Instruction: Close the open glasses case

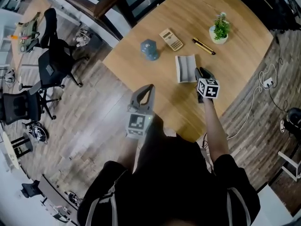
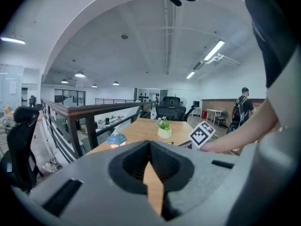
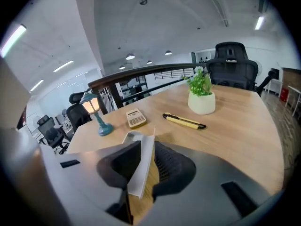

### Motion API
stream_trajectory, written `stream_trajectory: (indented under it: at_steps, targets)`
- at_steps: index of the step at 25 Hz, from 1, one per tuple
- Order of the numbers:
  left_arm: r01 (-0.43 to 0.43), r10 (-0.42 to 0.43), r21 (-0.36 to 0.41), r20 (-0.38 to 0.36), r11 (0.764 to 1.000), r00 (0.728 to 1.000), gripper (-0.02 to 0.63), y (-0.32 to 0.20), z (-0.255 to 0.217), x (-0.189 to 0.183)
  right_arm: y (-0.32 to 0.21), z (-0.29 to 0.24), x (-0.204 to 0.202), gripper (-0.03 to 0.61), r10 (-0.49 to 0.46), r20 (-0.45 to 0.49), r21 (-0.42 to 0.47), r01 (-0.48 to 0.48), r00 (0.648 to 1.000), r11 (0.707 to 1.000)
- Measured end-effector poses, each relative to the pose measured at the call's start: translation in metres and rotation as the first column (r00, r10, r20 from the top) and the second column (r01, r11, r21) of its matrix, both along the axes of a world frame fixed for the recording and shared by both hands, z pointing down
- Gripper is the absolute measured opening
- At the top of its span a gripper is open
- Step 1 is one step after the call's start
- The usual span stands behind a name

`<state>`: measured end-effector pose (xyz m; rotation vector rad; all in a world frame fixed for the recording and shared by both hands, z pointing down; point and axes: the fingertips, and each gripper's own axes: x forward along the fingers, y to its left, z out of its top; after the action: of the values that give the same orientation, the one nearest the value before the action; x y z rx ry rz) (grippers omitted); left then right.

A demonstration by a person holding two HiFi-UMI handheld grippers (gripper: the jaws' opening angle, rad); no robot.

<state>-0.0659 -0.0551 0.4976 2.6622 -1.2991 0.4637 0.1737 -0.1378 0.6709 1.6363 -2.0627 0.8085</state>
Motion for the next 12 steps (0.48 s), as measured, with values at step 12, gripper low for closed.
stream_trajectory:
  at_steps: [12]
  targets:
    - [0.022, -0.021, -0.041, 0.024, 0.999, 0.999, -0.002, 0.014, 0.019, -0.019, -0.014, 0.054, -0.015, 0.086, -0.002, 0.038, -0.114, 0.007, 0.999, 0.993]
